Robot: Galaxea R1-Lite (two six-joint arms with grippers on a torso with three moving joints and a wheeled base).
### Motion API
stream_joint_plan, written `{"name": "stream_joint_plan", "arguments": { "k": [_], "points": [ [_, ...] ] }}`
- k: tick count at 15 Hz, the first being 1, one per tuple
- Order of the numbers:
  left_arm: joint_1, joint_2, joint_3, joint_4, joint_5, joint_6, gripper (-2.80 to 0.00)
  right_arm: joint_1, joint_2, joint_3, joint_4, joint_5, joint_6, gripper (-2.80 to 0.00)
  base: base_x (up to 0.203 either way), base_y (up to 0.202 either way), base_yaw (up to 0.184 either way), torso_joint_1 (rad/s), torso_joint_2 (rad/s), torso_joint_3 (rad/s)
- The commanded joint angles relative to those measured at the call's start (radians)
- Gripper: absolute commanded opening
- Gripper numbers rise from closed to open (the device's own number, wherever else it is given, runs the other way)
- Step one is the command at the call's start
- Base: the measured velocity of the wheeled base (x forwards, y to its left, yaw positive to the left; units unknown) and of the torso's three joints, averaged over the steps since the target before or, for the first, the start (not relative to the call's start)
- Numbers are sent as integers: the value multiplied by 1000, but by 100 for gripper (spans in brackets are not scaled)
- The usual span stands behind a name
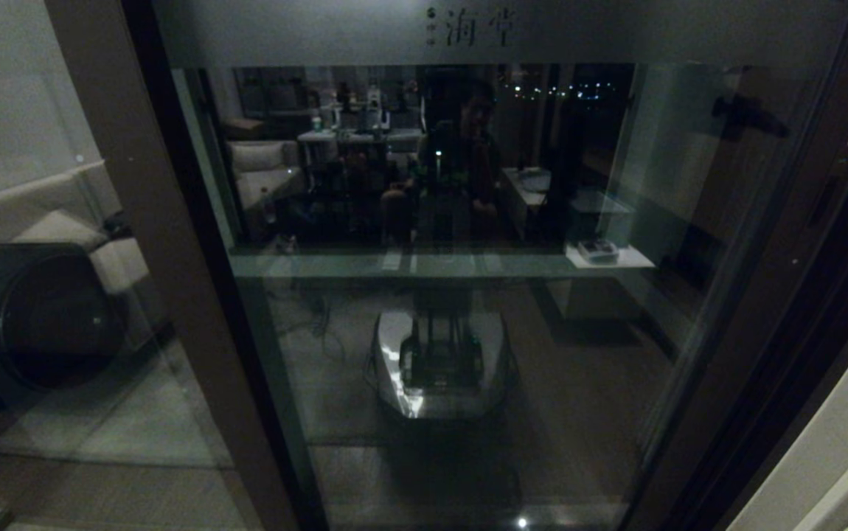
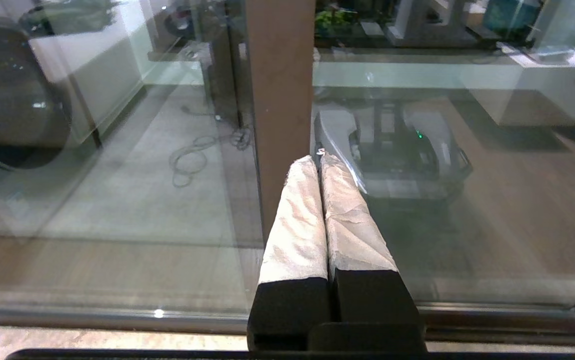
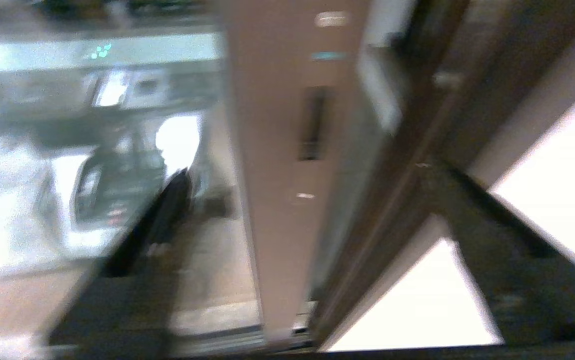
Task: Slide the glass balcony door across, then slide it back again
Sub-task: Open the slid door
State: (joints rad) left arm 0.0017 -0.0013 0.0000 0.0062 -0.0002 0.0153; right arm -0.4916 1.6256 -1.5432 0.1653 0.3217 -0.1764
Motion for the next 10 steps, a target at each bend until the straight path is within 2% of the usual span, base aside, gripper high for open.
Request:
{"name": "stream_joint_plan", "arguments": {
  "k": [1, 10],
  "points": [
    [0, 0, 2, 0, 0, 0, -280, -12, -7, -9, 0, -4, 0, -280, 0, 0, 0, 0, 0, 0],
    [0, 0, 2, 0, 0, 0, -280, -28, 53, -68, 2, -6, 2, -280, 0, 0, 0, 0, 0, 0]
  ]
}}
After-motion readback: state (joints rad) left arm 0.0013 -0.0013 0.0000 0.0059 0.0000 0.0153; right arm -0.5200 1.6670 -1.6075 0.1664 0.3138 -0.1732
